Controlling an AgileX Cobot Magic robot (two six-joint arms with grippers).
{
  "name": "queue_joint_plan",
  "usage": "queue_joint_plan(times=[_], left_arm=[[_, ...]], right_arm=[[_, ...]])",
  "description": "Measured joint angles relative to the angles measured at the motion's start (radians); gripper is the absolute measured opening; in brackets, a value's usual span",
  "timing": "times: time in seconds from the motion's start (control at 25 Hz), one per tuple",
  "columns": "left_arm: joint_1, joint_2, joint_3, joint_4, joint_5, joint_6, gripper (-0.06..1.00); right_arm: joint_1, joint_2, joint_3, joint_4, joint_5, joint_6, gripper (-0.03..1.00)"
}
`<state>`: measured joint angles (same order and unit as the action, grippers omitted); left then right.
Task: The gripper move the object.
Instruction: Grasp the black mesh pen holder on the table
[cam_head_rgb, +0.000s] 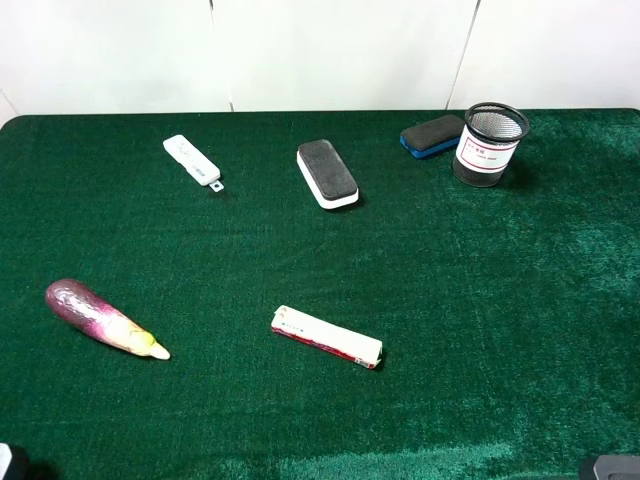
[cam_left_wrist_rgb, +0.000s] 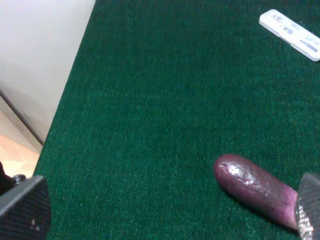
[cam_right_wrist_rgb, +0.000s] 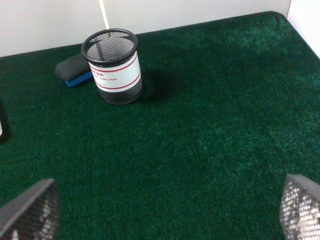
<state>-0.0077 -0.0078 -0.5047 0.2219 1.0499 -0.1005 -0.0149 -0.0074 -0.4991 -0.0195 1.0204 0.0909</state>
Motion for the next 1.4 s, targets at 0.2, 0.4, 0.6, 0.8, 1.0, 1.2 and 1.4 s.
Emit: queue_joint_plan(times=[0.2, 0.4, 0.6, 0.8, 1.0, 1.2, 1.4], left_arm=[[0.000, 0.000, 0.000, 0.000, 0.000, 0.000, 0.99], [0.000, 0.000, 0.000, 0.000, 0.000, 0.000, 0.99], [0.000, 0.000, 0.000, 0.000, 0.000, 0.000, 0.99], [0.000, 0.000, 0.000, 0.000, 0.000, 0.000, 0.99], [0.000, 0.000, 0.000, 0.000, 0.000, 0.000, 0.99], [0.000, 0.000, 0.000, 0.000, 0.000, 0.000, 0.99], [0.000, 0.000, 0.000, 0.000, 0.000, 0.000, 0.99]], right_arm=[[0.000, 0.000, 0.000, 0.000, 0.000, 0.000, 0.66], [0.000, 0.000, 0.000, 0.000, 0.000, 0.000, 0.66], [0.000, 0.000, 0.000, 0.000, -0.001, 0.000, 0.66], [0.000, 0.042, -0.041, 0.003, -0.008, 0.000, 0.66], [0.000, 0.233, -0.143, 0.004, -0.013, 0.000, 0.66], [0.000, 0.482, -0.263, 0.007, -0.015, 0.000, 0.66], [0.000, 0.712, -0.380, 0.019, -0.014, -0.003, 0.66]])
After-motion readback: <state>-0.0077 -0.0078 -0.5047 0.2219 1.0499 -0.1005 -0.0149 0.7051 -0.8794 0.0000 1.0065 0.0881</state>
